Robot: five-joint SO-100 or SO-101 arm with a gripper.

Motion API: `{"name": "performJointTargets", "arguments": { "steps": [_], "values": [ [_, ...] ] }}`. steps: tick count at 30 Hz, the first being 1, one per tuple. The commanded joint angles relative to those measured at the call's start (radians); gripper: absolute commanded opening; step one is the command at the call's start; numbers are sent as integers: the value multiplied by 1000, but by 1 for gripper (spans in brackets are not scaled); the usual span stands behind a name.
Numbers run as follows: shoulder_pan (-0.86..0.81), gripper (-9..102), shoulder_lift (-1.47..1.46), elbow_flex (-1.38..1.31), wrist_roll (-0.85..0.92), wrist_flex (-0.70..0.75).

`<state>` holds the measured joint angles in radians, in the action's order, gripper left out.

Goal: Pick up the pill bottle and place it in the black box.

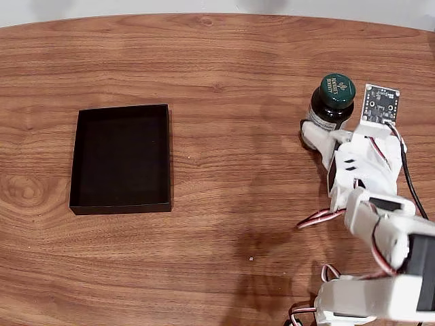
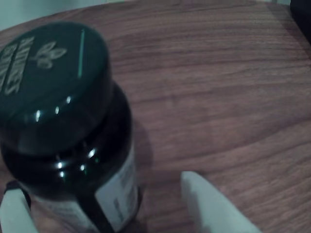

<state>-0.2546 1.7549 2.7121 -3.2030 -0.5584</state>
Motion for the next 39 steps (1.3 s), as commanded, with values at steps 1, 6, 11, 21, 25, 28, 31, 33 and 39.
{"name": "performJointTargets", "arguments": {
  "steps": [1,6,11,21,25,28,31,33,39],
  "values": [
    [17,38,-46,-100,11,-81],
    [41,37,-117,-150,15,-126],
    [74,35,-179,-179,34,-195],
    [114,31,-284,-222,41,-304],
    [114,21,-288,-244,54,-305],
    [123,17,-281,-241,67,-310],
    [140,16,-256,-222,80,-311],
    [149,15,-238,-213,84,-311],
    [218,14,-32,-140,115,-204]
  ]
}}
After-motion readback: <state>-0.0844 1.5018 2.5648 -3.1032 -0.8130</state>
